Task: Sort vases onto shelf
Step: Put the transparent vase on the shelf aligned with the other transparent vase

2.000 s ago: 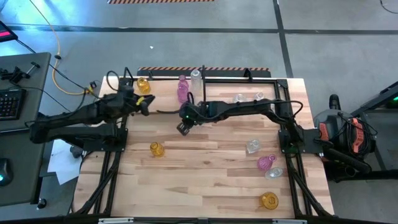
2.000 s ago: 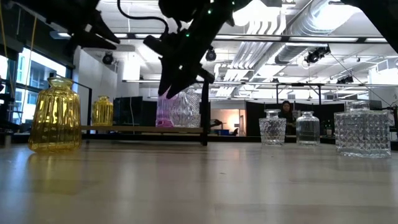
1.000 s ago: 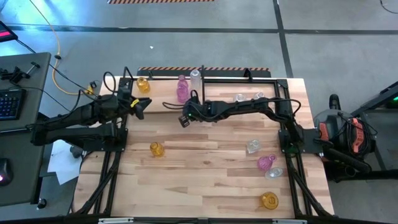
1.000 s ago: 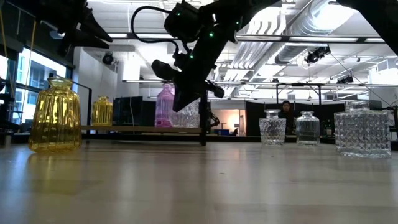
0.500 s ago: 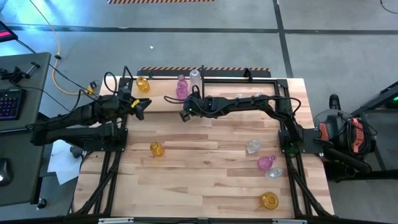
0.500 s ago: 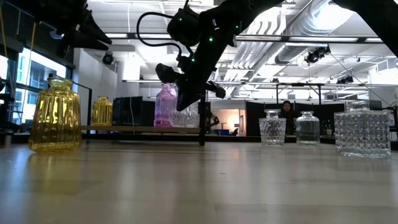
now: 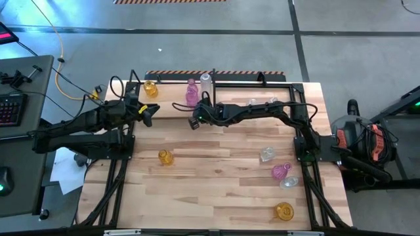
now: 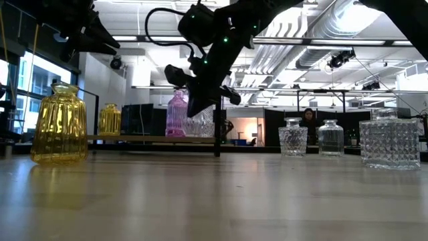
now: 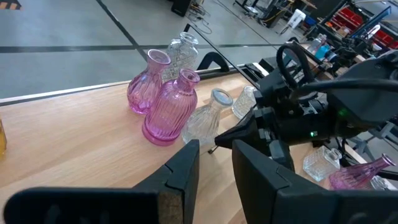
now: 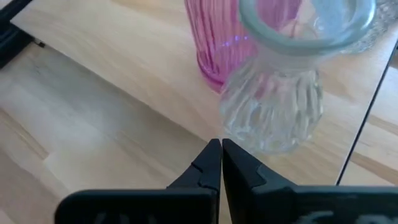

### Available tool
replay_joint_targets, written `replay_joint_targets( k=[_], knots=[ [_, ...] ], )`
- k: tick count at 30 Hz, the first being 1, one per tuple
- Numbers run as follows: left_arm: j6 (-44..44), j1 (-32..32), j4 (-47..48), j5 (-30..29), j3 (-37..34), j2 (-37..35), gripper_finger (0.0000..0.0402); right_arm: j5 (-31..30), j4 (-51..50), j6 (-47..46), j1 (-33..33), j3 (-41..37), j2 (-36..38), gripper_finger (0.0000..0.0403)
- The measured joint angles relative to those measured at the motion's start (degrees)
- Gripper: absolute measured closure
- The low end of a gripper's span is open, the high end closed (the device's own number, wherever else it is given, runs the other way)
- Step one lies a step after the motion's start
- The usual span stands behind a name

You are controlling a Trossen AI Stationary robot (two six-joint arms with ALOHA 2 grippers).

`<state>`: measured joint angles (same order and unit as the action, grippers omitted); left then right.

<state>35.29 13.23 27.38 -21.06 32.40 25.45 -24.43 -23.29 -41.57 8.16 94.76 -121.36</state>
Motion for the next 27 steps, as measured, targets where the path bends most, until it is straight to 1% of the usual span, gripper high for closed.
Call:
replay_joint_targets(
  k=[8,15,20,23,25,27],
  knots=[
    [0.0,0.0,0.1,1.5,0.0,0.0,0.0314,-1.5,2.2,-0.6,1.0,0.0,0.0,0.0403],
    [0.0,0.0,0.5,1.6,0.0,0.0,0.0314,-2.1,2.3,-1.9,1.0,0.0,0.0,0.0403],
    [0.0,0.0,0.6,1.6,0.0,0.0,0.0314,-2.4,1.8,-3.0,-0.6,0.4,0.0,0.0403],
    [0.0,0.0,1.0,1.6,0.0,0.0,0.0314,-2.4,-1.0,0.3,-2.5,3.4,0.0,0.0403],
    [0.0,0.0,1.3,1.6,0.0,0.0,0.0314,-2.5,-3.4,5.7,-3.6,6.7,0.0,0.0403],
    [0.0,0.0,1.4,1.6,0.0,0.0,0.0314,-1.3,-7.5,12.3,-4.4,11.1,0.0,0.0403]
  ],
)
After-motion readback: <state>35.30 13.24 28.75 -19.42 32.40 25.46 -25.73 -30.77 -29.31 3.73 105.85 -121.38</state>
